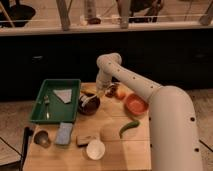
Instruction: Place brush in purple bowl
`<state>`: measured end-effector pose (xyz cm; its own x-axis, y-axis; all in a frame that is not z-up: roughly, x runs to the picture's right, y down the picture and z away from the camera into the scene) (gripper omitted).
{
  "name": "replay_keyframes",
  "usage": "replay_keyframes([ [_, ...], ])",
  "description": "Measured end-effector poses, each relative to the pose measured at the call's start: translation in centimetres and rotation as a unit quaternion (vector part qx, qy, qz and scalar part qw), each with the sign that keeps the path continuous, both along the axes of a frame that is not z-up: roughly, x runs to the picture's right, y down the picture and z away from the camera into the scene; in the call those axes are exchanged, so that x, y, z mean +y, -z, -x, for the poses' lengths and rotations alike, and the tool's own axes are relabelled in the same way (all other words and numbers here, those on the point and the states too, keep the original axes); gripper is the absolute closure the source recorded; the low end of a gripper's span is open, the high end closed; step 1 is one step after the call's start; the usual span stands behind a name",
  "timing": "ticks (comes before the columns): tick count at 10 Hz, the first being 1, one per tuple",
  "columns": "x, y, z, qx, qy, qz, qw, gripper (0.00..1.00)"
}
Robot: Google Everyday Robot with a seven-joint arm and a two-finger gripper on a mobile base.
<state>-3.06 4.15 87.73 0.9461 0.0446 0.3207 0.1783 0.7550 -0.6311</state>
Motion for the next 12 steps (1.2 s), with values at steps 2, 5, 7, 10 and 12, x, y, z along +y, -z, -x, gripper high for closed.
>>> replay_keyframes([
  [2,-0.1,0.3,0.1,-0.009,0.0,-0.002,1.0,1.0],
  [5,-0.3,0.7,0.3,-0.021,0.002,-0.005,0.9998,1.0],
  [7,-0.6,1.0,0.6,-0.033,0.004,-0.008,0.9994,1.0],
  [10,-0.9,1.3,0.9,-0.04,0.011,-0.008,0.9991,1.0],
  [12,-0.9,1.2,1.1,-0.042,0.015,-0.006,0.999,1.0],
])
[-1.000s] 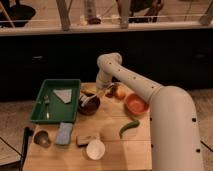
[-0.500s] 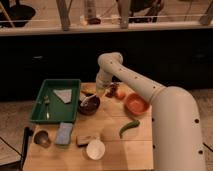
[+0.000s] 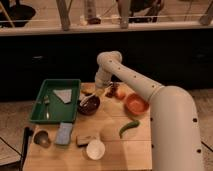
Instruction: Place brush in purple bowl
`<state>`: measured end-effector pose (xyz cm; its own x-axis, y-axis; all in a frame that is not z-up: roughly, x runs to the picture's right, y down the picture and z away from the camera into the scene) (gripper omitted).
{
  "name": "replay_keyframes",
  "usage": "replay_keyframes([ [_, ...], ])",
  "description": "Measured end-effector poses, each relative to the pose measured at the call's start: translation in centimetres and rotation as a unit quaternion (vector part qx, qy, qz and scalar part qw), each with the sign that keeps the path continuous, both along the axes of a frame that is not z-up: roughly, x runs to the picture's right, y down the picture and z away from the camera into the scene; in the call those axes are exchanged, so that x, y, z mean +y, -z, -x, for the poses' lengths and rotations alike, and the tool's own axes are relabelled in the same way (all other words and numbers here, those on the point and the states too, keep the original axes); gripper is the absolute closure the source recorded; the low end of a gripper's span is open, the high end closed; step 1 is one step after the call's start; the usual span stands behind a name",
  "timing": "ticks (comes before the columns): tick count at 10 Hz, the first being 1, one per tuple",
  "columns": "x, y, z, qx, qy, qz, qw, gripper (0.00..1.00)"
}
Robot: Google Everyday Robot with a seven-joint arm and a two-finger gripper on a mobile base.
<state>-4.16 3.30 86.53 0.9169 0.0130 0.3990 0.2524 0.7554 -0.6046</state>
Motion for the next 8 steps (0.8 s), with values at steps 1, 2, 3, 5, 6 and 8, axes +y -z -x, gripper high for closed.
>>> replay_keyframes([
  [1,0.02,-0.02,0.07,-0.001,0.002,0.001,1.0,1.0],
  [2,0.07,-0.05,0.17,-0.002,0.005,0.002,1.0,0.97],
  [3,0.1,-0.07,0.26,-0.004,0.007,0.003,1.0,0.89],
  [5,0.23,-0.16,0.29,-0.003,0.011,0.005,0.9999,0.69],
  [6,0.24,-0.15,0.28,-0.001,0.012,0.005,0.9999,0.59],
  [8,0.21,-0.12,0.21,0.005,0.014,0.004,0.9999,0.39],
])
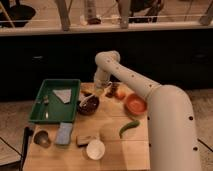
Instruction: Place brush in purple bowl
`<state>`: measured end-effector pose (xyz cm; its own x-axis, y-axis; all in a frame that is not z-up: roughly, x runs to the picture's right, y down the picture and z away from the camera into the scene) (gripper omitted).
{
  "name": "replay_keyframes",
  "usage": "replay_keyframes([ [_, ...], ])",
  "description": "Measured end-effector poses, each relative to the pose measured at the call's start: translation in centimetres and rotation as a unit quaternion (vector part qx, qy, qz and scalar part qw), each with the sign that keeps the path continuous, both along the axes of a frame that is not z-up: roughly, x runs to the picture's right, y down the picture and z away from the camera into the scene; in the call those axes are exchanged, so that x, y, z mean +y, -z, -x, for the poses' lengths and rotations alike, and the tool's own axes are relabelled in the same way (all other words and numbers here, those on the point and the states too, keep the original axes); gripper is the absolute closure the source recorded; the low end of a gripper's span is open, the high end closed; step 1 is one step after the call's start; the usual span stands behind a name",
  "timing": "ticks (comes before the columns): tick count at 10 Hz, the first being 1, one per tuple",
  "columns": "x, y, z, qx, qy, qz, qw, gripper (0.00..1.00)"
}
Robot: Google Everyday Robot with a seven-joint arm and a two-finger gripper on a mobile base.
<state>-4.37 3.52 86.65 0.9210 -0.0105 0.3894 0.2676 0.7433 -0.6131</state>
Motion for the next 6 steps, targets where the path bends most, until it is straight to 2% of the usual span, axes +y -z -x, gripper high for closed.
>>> replay_keyframes([
  [2,-0.05,0.04,-0.06,0.005,0.002,-0.002,1.0,0.22],
  [6,-0.1,0.15,0.03,0.01,0.004,-0.003,0.9999,0.2],
])
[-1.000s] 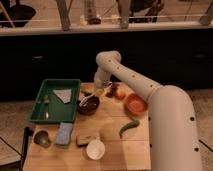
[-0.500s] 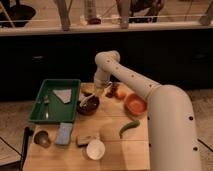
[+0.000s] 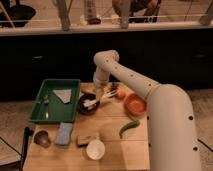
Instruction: Place brush in purple bowl
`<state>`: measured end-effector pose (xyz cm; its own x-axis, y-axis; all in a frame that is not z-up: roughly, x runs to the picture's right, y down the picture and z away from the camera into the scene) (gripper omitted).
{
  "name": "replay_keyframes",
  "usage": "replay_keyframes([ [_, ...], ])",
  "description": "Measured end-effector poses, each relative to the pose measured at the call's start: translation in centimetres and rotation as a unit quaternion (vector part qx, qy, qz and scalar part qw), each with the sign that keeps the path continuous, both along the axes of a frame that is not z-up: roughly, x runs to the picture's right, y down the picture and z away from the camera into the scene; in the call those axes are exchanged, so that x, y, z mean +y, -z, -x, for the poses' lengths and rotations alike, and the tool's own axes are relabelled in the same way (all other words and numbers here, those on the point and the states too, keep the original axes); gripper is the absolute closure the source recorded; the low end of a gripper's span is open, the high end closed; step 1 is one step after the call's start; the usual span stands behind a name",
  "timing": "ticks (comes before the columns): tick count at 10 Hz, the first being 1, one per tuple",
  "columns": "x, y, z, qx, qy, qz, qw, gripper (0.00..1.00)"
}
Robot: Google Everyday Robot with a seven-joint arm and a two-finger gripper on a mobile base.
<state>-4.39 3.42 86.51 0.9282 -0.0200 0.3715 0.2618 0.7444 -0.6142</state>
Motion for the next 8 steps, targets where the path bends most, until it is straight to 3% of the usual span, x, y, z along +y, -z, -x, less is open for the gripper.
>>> replay_keyframes([
  [8,0.1,-0.13,-0.24,0.002,-0.001,0.003,1.0,0.2],
])
